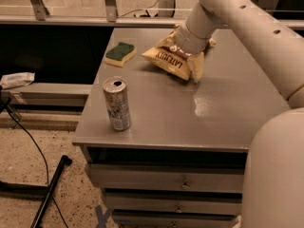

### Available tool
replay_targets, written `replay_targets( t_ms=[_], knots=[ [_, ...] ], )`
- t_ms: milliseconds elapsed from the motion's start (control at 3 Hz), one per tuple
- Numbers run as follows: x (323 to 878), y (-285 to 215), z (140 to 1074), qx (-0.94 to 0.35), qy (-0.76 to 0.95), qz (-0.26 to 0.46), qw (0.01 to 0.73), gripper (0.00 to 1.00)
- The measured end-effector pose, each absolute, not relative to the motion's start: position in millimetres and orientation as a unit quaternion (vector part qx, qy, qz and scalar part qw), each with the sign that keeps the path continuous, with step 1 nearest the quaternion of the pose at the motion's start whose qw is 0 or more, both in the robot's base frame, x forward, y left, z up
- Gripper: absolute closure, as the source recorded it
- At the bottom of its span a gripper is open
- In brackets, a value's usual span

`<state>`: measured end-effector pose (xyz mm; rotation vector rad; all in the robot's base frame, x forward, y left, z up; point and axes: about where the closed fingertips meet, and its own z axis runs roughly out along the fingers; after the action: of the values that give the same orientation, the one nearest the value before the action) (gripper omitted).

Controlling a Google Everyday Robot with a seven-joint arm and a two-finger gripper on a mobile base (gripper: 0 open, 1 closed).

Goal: Move brown chip bag near redbull can

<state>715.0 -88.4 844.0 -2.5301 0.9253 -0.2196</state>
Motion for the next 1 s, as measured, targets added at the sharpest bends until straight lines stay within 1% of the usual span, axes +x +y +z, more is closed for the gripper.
replay_targets(
  t_ms=[1000],
  knots=[
    [717.2, -84.4, 850.0, -0.915, 0.33, -0.08, 0.219, 0.83]
  ],
)
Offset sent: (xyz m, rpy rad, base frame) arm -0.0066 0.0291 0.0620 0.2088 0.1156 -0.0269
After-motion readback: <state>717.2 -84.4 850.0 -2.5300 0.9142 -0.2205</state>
